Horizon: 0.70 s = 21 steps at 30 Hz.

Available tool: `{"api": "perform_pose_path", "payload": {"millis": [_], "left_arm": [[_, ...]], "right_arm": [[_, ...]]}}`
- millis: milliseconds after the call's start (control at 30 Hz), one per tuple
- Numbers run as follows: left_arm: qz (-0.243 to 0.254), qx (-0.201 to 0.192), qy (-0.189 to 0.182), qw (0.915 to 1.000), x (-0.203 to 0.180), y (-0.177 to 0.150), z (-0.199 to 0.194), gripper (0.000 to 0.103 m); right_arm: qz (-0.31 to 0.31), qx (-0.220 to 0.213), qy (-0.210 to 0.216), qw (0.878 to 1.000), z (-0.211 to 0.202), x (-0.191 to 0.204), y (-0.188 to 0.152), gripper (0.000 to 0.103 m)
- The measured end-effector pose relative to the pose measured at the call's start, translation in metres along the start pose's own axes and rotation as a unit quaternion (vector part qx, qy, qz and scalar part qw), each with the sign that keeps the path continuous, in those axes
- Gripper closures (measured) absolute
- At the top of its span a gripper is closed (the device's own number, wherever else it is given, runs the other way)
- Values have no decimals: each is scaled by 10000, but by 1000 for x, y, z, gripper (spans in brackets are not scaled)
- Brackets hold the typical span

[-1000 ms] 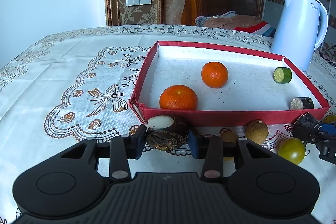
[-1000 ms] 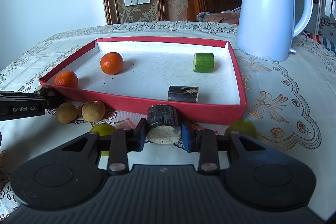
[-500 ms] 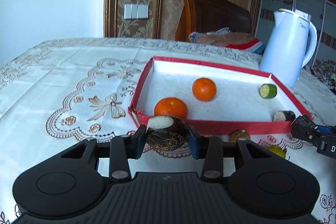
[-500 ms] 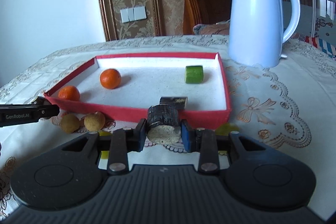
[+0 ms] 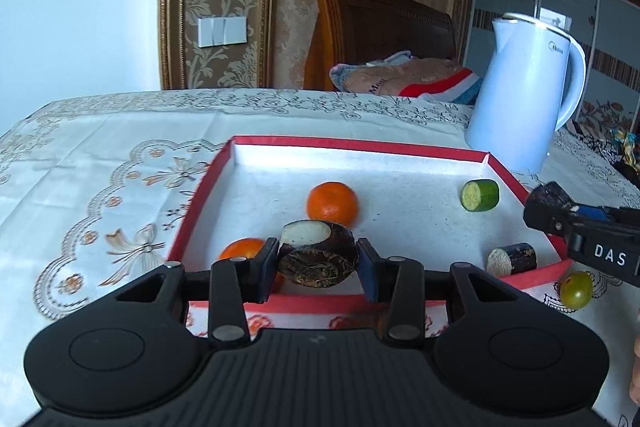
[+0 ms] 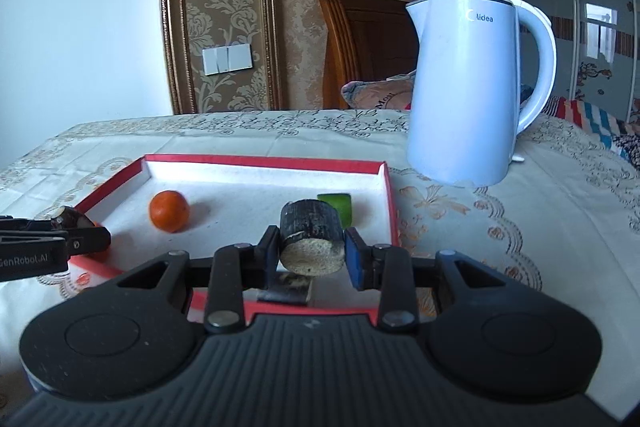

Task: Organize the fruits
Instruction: 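Carry both dark pieces into the tray and open both grippers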

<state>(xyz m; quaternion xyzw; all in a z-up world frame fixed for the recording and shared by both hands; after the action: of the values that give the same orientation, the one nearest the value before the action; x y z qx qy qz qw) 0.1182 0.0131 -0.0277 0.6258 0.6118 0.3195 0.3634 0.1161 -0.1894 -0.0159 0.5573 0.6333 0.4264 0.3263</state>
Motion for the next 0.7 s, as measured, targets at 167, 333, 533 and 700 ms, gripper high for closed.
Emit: {"api": "perform_pose_path", "payload": {"millis": [167,333,533,700], "left_arm": [[21,179,51,9998,-9,4,20,62],[49,260,72,9996,-13,3,31,62],[137,306,169,9993,-20,3,41,62],[161,322,291,9989,-20,5,49,62]], "right_arm": [[-38,197,-187,9996,25,-4,3,71],[73,434,-106,9990,39,-5,-1,71],[16,551,-85,9984,50,0,-6,71],[92,576,-72,9983,55,-2,-5,71]]}}
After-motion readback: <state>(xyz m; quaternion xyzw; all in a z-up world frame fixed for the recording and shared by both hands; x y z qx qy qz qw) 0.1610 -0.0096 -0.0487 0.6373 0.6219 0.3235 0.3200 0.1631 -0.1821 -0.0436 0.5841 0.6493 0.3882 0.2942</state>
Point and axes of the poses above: each gripper's, at about its wrist camera, not at the fingertips, and z roughly the way its jaws point, x to its left, y to its top, the point moved 8 cm from there along z, roughly the way its jaws point, and after that the axes turned 2 degrees about y, right-handed, at the moved point
